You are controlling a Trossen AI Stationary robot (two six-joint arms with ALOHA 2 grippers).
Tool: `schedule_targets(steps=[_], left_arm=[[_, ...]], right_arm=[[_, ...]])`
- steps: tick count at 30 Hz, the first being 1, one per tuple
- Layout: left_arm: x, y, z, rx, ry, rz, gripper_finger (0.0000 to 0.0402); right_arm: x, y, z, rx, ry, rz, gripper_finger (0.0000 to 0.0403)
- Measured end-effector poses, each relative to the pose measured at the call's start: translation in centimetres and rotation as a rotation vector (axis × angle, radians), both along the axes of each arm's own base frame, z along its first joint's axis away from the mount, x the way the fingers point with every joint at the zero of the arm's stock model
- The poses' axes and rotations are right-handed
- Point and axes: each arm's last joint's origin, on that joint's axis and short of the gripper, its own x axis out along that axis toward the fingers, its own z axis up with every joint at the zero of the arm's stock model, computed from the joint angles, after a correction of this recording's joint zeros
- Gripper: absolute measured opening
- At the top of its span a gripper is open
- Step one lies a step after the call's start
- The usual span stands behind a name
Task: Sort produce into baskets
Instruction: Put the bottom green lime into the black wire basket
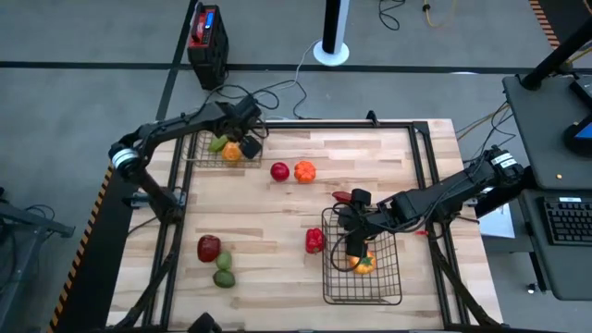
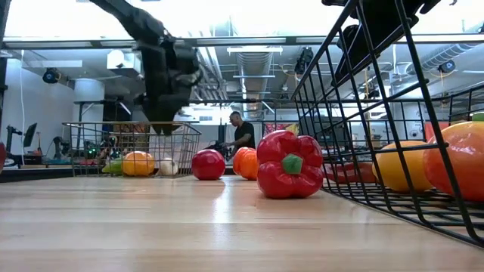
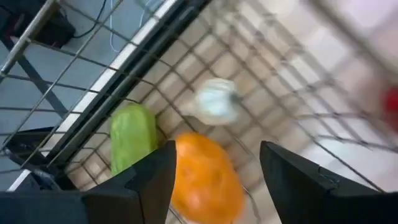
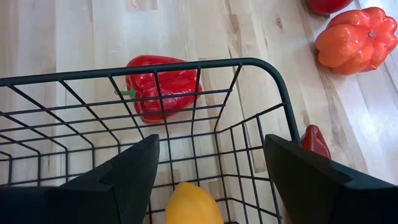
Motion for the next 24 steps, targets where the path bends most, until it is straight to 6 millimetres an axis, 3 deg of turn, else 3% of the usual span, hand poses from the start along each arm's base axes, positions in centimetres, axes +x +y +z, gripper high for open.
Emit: schedule_targets(steps=[6, 14, 24], left_arm=[[0.5, -5.5, 3.2, 0.014, -0.054, -0.112, 0.0213], [-0.5, -14.5, 5.8, -0.039, -0.165, -0.197, 0.0213], [-1.2, -24.4, 6.5, -0.164, -0.279, -0.288, 0.0213]], right_arm=[[0.0, 0.0, 0.0, -0.006, 0.001, 0.006, 0.0277], [0.1, 0.0, 0.0, -0.002, -0.008, 0.005, 0.0273], [0.3, 0.1, 0.2, 0.009, -0.041, 0.007, 0.0283]])
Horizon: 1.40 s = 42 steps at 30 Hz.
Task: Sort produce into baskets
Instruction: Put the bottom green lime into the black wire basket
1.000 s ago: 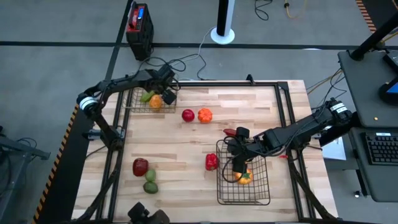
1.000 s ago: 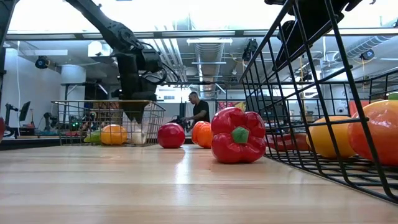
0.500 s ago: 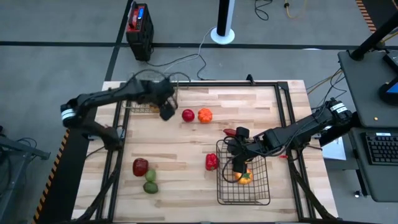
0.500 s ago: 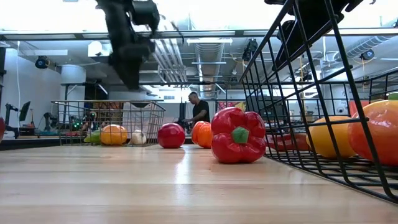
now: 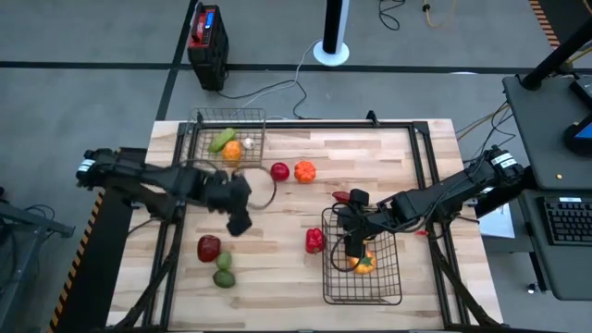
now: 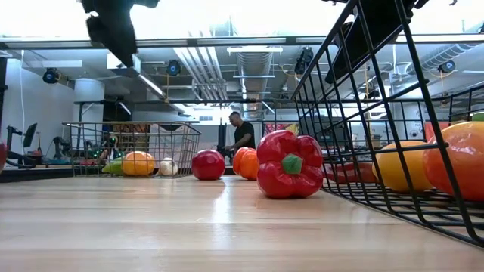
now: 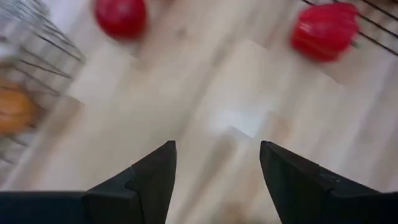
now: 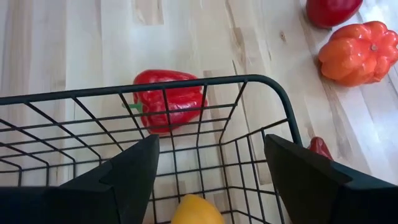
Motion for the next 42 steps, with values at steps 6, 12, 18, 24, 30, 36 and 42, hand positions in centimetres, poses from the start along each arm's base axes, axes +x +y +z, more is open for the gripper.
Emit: schedule_targets(steps=[6, 12, 18, 24, 30, 36, 42], left_arm=[[-0.9, -5.2, -0.7, -0.073, 0.042, -0.182, 0.0213], [-1.8, -9.2, -1.9, -0.076, 0.090, -0.308, 0.0213], [-1.9, -12.2, -3.9, -0.053, 0.145, -0.375, 0.0213], [-2.3, -14.6, -6.0, -0.055, 0.235, -0.383, 0.0213], [-3.1, -16.2, -6.9, -0.051, 0.251, -0.338, 0.0213], [-3.3, -17.2, -8.2, -0.024, 0.279, -0.328, 0.0233], [-3.3, -18.6, -9.2, 0.021, 0.287, -0.404, 0.0276]], right_arm=[[0.0, 0.0, 0.0, 0.001, -0.001, 0.000, 0.0277], [0.1, 0.0, 0.1, 0.006, -0.011, 0.000, 0.0281], [0.1, 0.1, 0.1, 0.013, -0.016, -0.007, 0.0290], [0.1, 0.1, 0.1, 0.019, -0.018, -0.013, 0.0297], [0.2, 0.1, 0.1, 0.024, -0.020, -0.011, 0.0299], [0.2, 0.1, 0.1, 0.023, -0.020, -0.010, 0.0300], [0.2, 0.1, 0.1, 0.023, -0.020, -0.010, 0.0306]])
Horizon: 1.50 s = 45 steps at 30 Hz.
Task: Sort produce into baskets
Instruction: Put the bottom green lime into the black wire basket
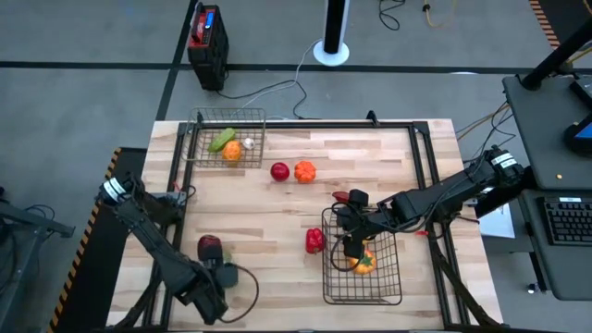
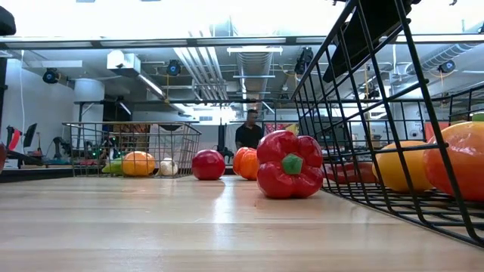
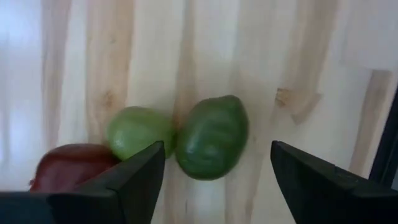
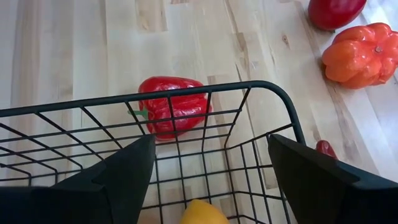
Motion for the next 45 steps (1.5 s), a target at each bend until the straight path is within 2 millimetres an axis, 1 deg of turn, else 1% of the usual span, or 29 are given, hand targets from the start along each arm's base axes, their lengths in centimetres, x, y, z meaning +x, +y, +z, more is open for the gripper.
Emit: schedule_targets(steps=[4, 8, 14, 22, 32, 37, 40, 43, 45], left_arm=[[-0.3, -1.1, -0.4, 0.032, 0.000, -0.076, 0.0293], [-0.5, -1.7, -1.4, 0.070, 0.009, -0.095, 0.0296], [-0.2, -2.1, -3.0, 0.114, 0.043, -0.129, 0.0296], [0.0, -2.4, -4.4, 0.138, 0.061, -0.131, 0.0296], [0.3, -2.8, -5.4, 0.152, 0.041, -0.131, 0.0284], [0.5, -3.1, -6.6, 0.172, 0.058, -0.131, 0.0283], [0.6, -3.2, -6.9, 0.166, 0.059, -0.136, 0.0282], [0.7, -3.3, -6.9, 0.156, 0.054, -0.138, 0.0270], [0.7, -3.3, -6.7, 0.150, 0.051, -0.138, 0.0251]], right_arm=[[0.0, 0.0, 0.0, 0.000, 0.000, 0.000, 0.0303], [0.0, 0.0, 0.0, 0.000, 0.000, 0.000, 0.0303], [0.0, 0.0, 0.0, 0.001, 0.000, -0.002, 0.0309], [0.0, 0.0, 0.0, 0.007, 0.000, -0.005, 0.0302], [0.0, 0.0, 0.0, 0.007, 0.000, -0.006, 0.0310], [0.0, 0.0, 0.0, 0.007, 0.000, -0.006, 0.0310], [0.0, 0.0, 0.0, 0.007, 0.000, -0.006, 0.0308], [0.0, 0.0, 0.0, 0.008, 0.000, -0.006, 0.0305], [0.0, 0.0, 0.0, 0.007, 0.000, -0.006, 0.0303]])
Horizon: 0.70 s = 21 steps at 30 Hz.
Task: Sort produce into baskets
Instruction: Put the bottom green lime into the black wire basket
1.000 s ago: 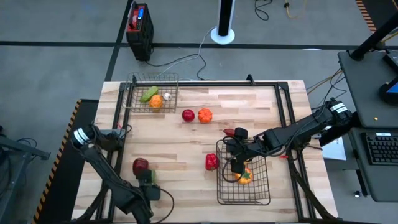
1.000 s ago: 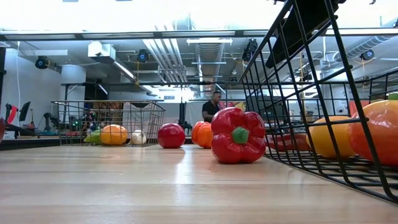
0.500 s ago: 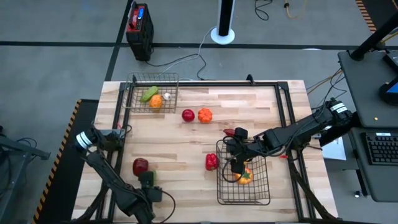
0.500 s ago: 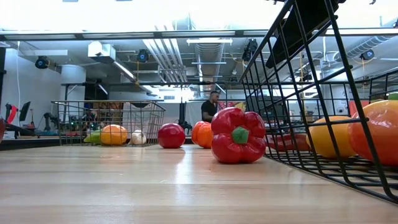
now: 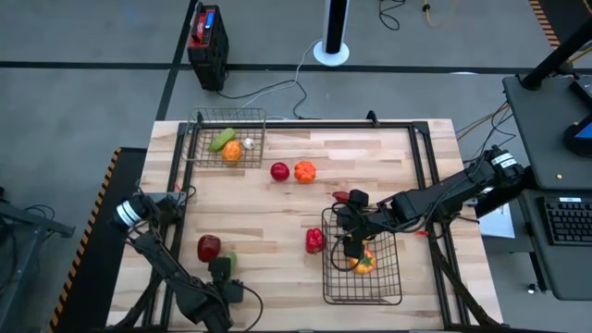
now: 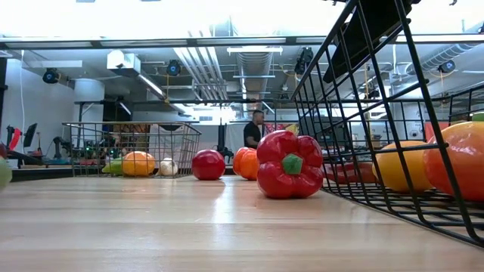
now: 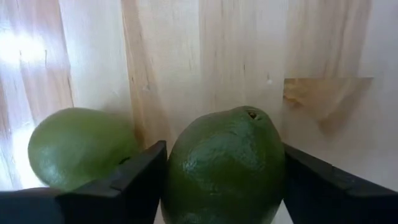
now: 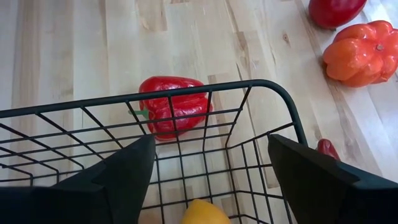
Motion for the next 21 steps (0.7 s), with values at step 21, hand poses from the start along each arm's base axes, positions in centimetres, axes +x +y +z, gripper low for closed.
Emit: schedule_targets(steps=[21], left_arm=[[3.1, 2.7, 14.2, 0.251, -0.684, -0.164, 0.0214]], right_arm=[[1.3, 0.6, 0.3, -0.046, -0.198, 0.133, 0.0298]])
